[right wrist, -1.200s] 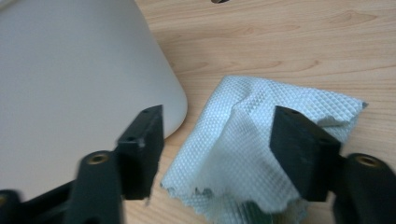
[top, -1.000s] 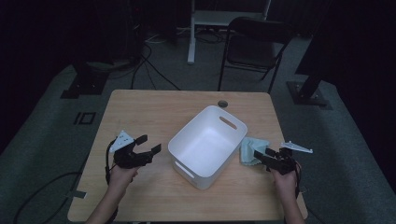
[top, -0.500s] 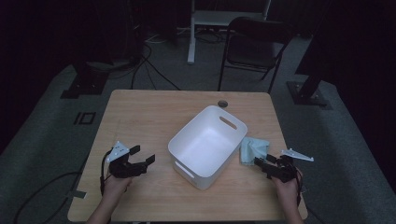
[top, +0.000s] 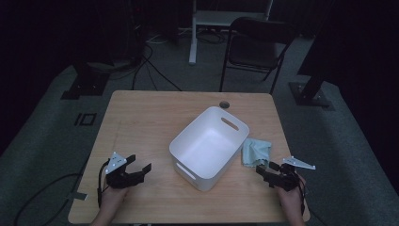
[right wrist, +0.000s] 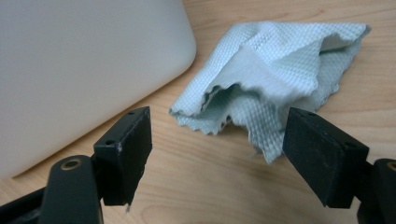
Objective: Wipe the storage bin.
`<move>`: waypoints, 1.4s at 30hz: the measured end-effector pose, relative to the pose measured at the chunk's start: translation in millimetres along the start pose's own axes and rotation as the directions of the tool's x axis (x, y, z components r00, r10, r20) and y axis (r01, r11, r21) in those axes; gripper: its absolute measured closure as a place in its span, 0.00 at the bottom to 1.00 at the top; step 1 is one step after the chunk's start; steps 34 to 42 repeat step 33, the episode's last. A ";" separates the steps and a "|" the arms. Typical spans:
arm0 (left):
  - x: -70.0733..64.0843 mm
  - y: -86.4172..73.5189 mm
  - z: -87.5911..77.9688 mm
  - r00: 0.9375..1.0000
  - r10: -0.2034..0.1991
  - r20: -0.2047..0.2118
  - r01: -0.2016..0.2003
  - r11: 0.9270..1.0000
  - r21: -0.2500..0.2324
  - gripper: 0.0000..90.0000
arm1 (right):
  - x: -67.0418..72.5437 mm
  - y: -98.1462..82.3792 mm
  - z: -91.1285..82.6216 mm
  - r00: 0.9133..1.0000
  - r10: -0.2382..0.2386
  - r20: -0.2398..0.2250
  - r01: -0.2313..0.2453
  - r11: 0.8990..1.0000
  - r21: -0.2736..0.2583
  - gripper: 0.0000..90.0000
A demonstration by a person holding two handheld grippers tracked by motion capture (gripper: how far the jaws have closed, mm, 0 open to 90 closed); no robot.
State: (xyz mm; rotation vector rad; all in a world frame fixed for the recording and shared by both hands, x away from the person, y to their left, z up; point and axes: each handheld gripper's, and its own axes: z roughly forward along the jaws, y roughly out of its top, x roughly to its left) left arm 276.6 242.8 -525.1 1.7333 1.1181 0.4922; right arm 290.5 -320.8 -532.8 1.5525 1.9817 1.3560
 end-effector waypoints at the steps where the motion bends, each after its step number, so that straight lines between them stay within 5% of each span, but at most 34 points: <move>1: 0.7 -3.1 0.0 1.000 -0.002 -0.003 0.002 1.000 0.011 0.21 | 0.4 -1.2 -0.4 1.000 0.001 0.000 -0.001 1.000 0.002 0.26; 13: 4.0 -19.8 0.5 0.995 0.004 -0.100 -0.006 1.000 -0.014 0.21 | 1.4 -11.1 0.5 1.000 -0.010 0.009 0.010 1.000 -0.009 0.25; 24: 3.4 -25.1 1.7 0.990 -0.008 -0.141 0.006 1.000 -0.019 0.21 | 0.4 -16.6 3.3 0.999 -0.030 0.017 0.030 1.000 -0.005 0.23; 42: 2.1 -25.9 3.2 0.991 -0.003 -0.133 0.002 1.000 -0.009 0.21 | -0.3 -18.2 5.9 0.999 -0.033 0.017 0.033 0.999 0.003 0.23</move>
